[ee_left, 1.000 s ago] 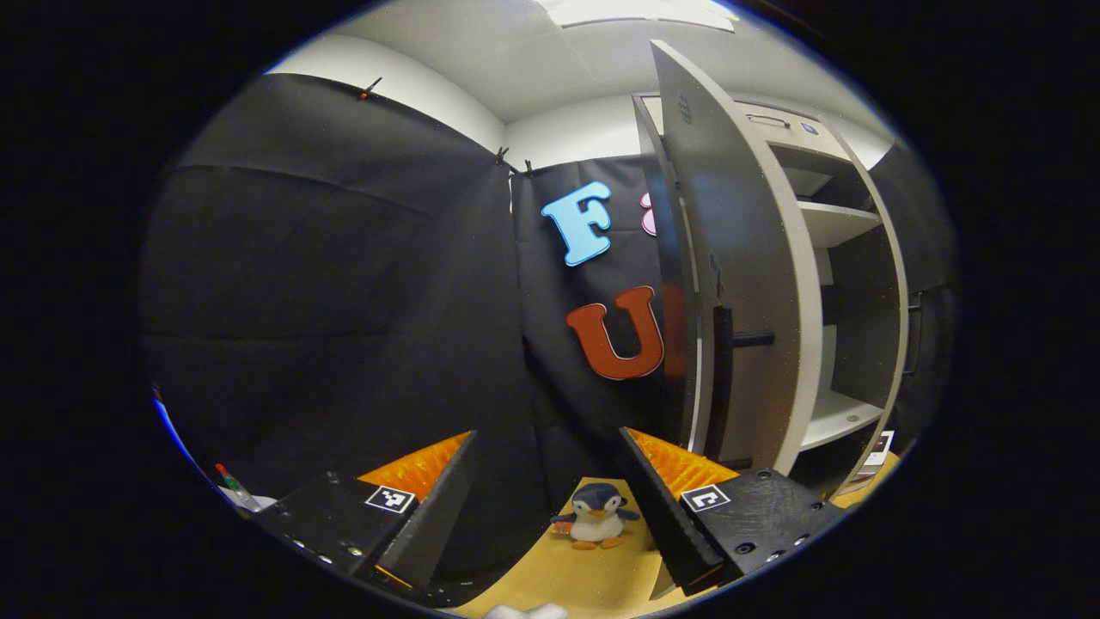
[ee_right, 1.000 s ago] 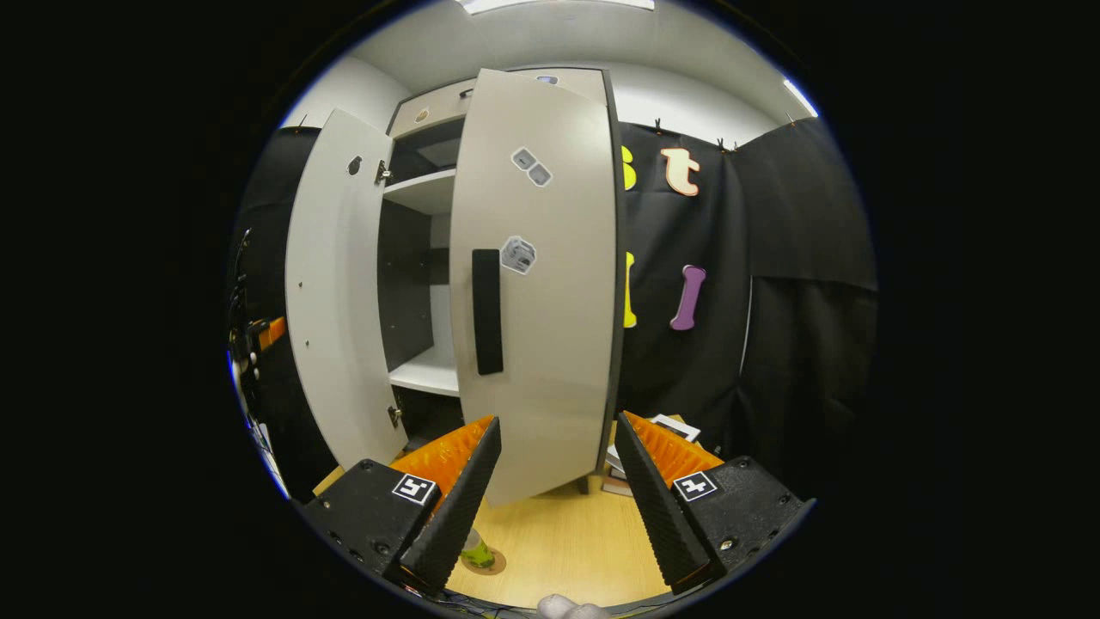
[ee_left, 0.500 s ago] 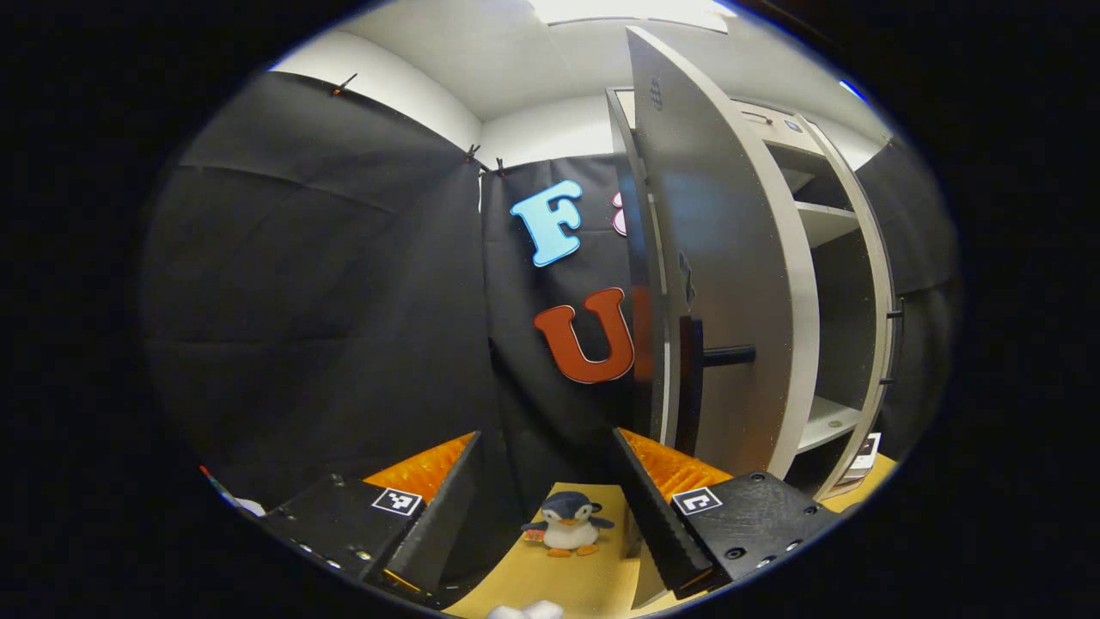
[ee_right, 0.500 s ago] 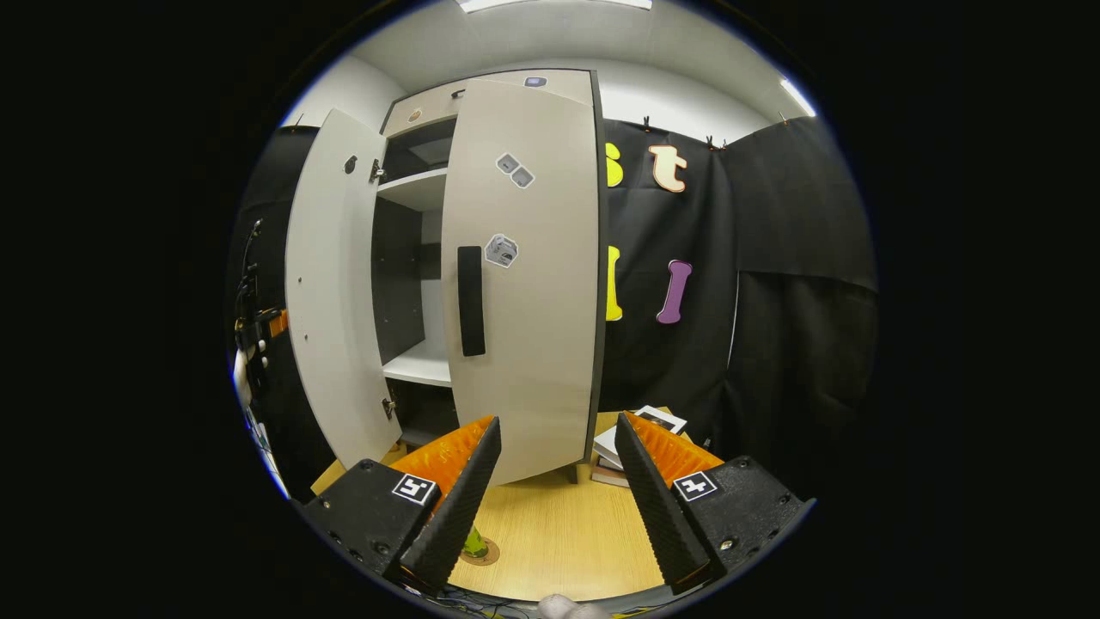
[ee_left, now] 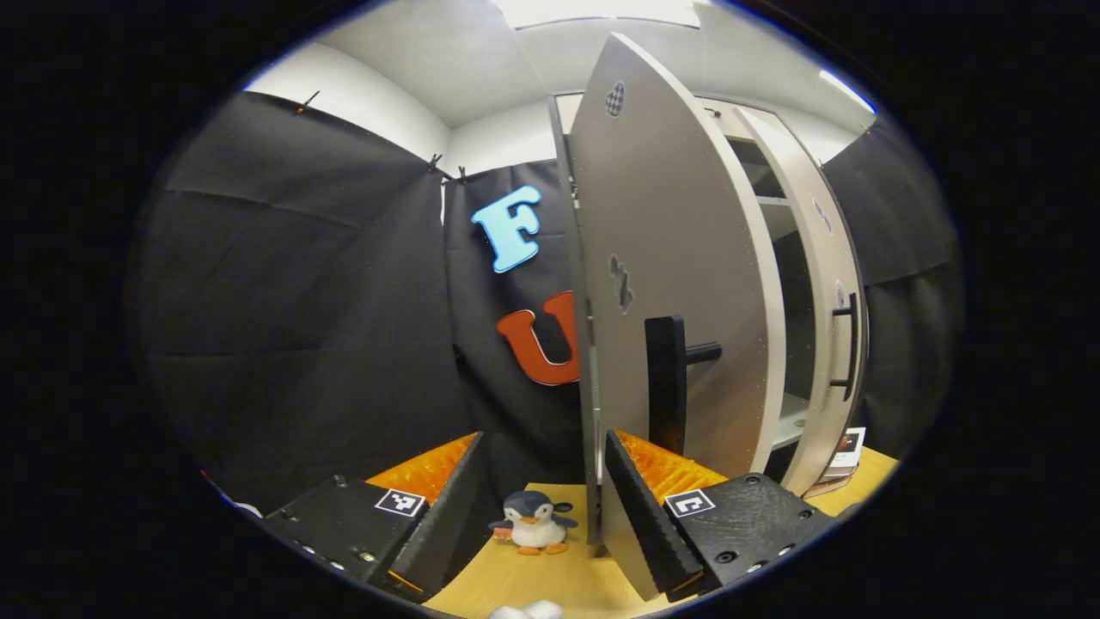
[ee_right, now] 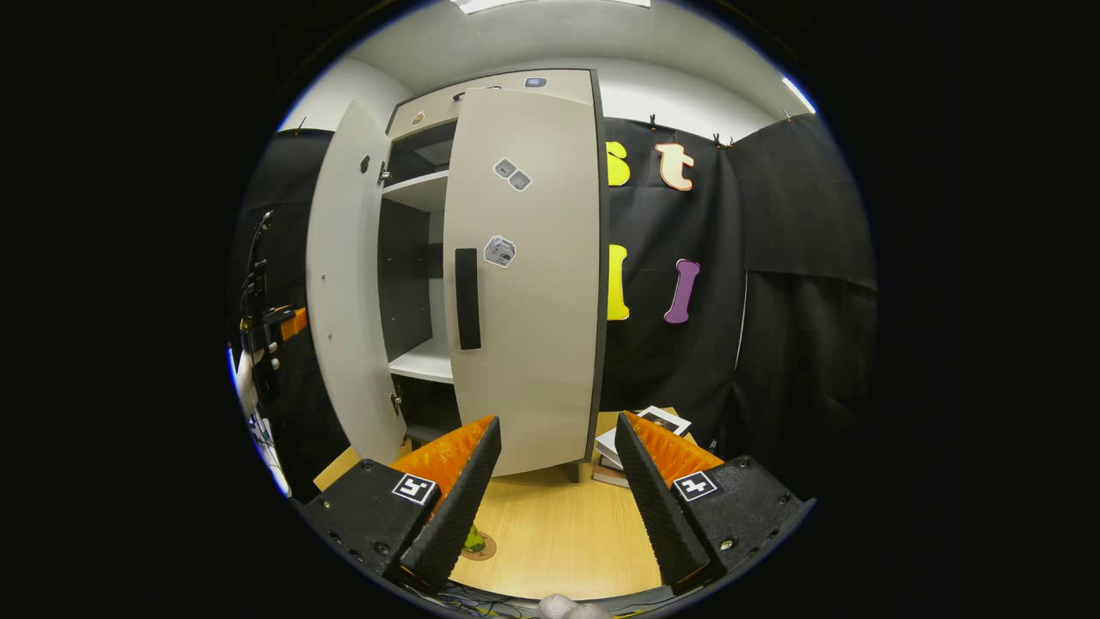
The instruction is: Grasp the bottle in the cabinet with the left hand and place it on the coaster, then close the right door with the right hand and the left door with the left hand.
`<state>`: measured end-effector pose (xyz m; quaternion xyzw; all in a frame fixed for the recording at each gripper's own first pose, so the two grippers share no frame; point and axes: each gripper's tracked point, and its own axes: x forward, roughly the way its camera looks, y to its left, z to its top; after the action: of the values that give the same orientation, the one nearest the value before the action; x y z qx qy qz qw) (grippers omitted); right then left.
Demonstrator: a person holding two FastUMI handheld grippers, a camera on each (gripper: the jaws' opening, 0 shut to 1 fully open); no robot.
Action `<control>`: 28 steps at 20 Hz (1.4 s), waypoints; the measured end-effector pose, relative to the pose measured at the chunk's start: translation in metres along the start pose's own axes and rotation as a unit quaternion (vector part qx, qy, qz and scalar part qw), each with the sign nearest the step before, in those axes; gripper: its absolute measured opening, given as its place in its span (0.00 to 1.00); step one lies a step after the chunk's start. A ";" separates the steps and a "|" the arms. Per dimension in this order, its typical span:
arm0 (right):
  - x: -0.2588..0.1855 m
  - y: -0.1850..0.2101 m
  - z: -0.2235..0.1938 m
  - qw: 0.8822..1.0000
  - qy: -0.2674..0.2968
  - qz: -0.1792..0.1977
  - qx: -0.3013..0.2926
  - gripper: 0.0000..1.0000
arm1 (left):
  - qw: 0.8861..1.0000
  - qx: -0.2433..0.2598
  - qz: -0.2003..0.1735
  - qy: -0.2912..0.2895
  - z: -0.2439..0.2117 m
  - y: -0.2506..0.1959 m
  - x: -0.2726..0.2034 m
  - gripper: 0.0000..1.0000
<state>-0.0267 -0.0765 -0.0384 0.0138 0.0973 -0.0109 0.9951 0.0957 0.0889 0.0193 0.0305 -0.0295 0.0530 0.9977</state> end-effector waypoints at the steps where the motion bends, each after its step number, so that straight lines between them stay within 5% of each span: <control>1: -0.001 -0.003 0.001 1.000 0.000 0.001 -0.001 0.82 | 1.000 0.001 -0.004 0.001 0.001 -0.011 0.001 0.91; 10: -0.011 -0.009 0.015 1.000 -0.021 0.007 0.002 0.82 | 1.000 -0.014 -0.005 0.006 0.007 -0.052 -0.013 0.96; 21: -0.025 0.004 0.030 0.998 -0.068 -0.010 0.010 0.82 | 0.999 -0.003 -0.046 0.017 0.010 -0.091 -0.125 0.96; 28: -0.029 0.009 0.026 0.998 -0.069 -0.013 0.002 0.82 | 0.999 -0.011 -0.046 0.024 0.002 -0.099 -0.145 0.96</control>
<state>-0.0503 -0.0680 -0.0074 0.0138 0.0286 -0.0249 0.9992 -0.0377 -0.0248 0.0065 0.0193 -0.0049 0.0079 0.9998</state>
